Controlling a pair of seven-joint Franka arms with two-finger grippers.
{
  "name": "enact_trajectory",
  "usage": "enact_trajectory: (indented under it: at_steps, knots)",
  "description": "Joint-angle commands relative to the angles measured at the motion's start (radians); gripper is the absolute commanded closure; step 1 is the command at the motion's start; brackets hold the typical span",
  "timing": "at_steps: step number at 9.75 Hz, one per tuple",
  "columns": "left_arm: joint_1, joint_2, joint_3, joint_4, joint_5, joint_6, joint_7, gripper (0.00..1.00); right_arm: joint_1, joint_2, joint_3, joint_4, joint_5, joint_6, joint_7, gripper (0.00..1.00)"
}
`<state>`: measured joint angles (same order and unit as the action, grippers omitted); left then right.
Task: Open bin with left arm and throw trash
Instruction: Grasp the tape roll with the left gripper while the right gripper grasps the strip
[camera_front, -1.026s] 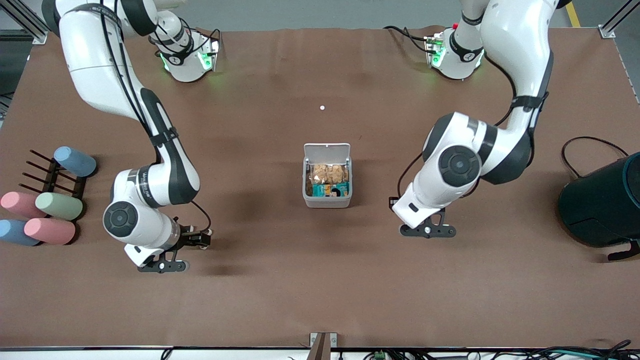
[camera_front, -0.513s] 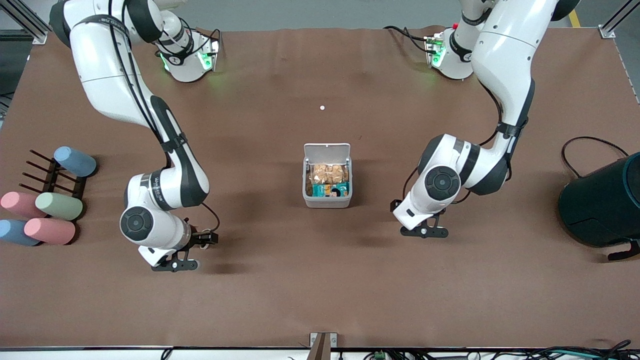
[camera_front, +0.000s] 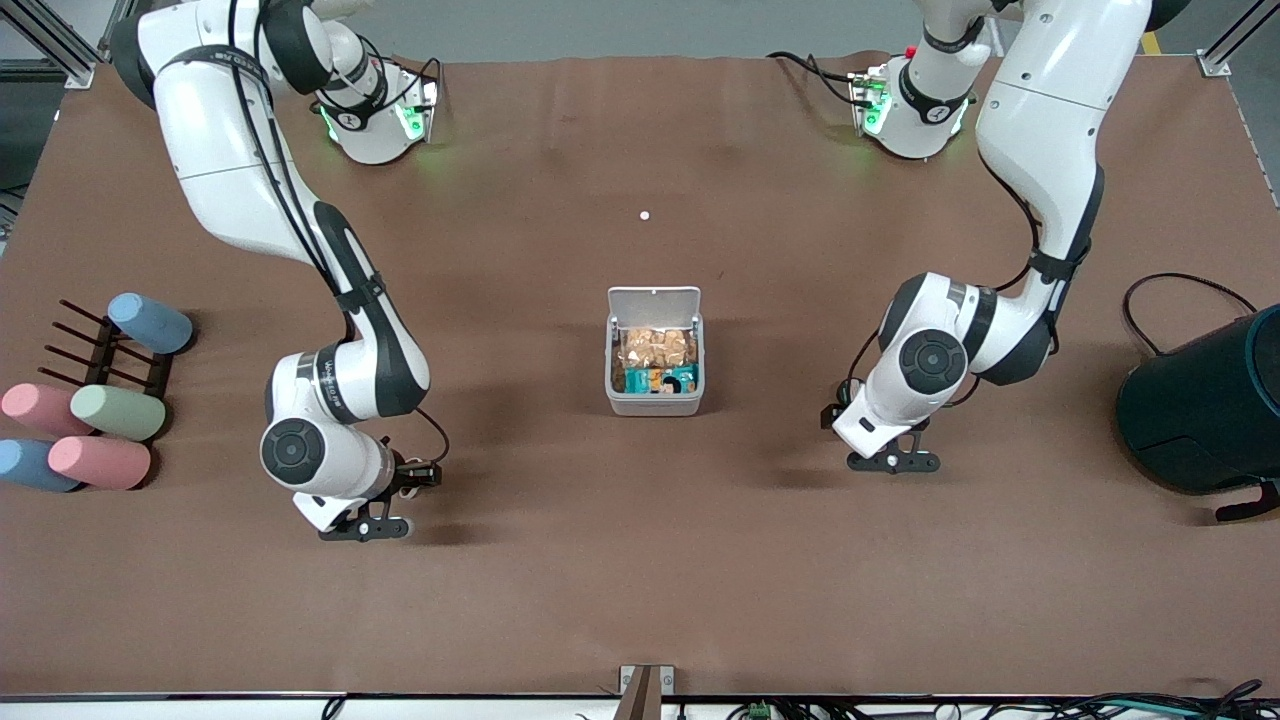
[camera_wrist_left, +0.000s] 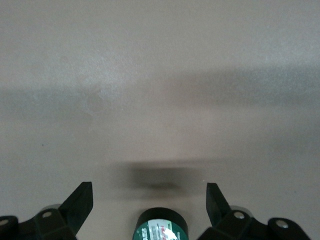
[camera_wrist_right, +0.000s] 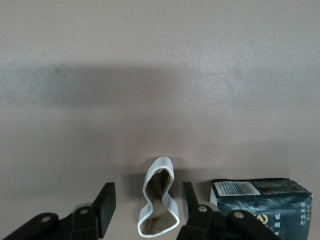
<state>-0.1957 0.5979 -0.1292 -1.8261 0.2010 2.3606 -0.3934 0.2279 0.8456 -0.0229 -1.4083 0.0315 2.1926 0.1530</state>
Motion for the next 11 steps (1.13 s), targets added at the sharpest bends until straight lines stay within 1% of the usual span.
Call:
enact_trajectory:
  at_steps: [1, 3, 6, 7, 8, 9, 10, 11]
  knots:
    - [0.042, -0.033, -0.059, -0.058, 0.008, 0.012, -0.010, 0.00, -0.001, 0.004, 0.003, 0.011, -0.002, 0.003, 0.014, 0.57]
    - [0.041, -0.044, -0.067, -0.097, 0.008, 0.003, -0.007, 0.00, 0.001, 0.006, 0.003, 0.011, 0.005, 0.004, 0.016, 0.67]
    - [0.047, -0.044, -0.066, -0.121, 0.009, -0.012, 0.014, 0.01, -0.001, 0.012, 0.003, 0.011, 0.005, 0.006, 0.017, 0.69]
    - [0.048, -0.046, -0.066, -0.117, 0.009, -0.041, 0.027, 0.07, -0.001, 0.016, 0.003, 0.011, 0.007, 0.016, 0.017, 0.72]
    - [0.050, -0.053, -0.067, -0.117, 0.009, -0.049, 0.039, 0.31, -0.001, 0.016, 0.003, 0.011, 0.007, 0.021, 0.017, 0.75]
    - [0.051, -0.055, -0.069, -0.116, 0.008, -0.049, 0.044, 0.60, -0.001, 0.016, 0.003, 0.011, 0.007, 0.021, 0.019, 0.81]
    - [0.071, -0.055, -0.072, -0.108, -0.015, -0.055, 0.045, 0.86, -0.001, 0.016, 0.004, 0.011, 0.008, 0.021, 0.020, 0.83]
    - [0.077, -0.053, -0.084, -0.105, -0.031, -0.060, 0.059, 0.99, -0.002, 0.015, 0.004, 0.011, 0.010, 0.019, 0.020, 0.85]
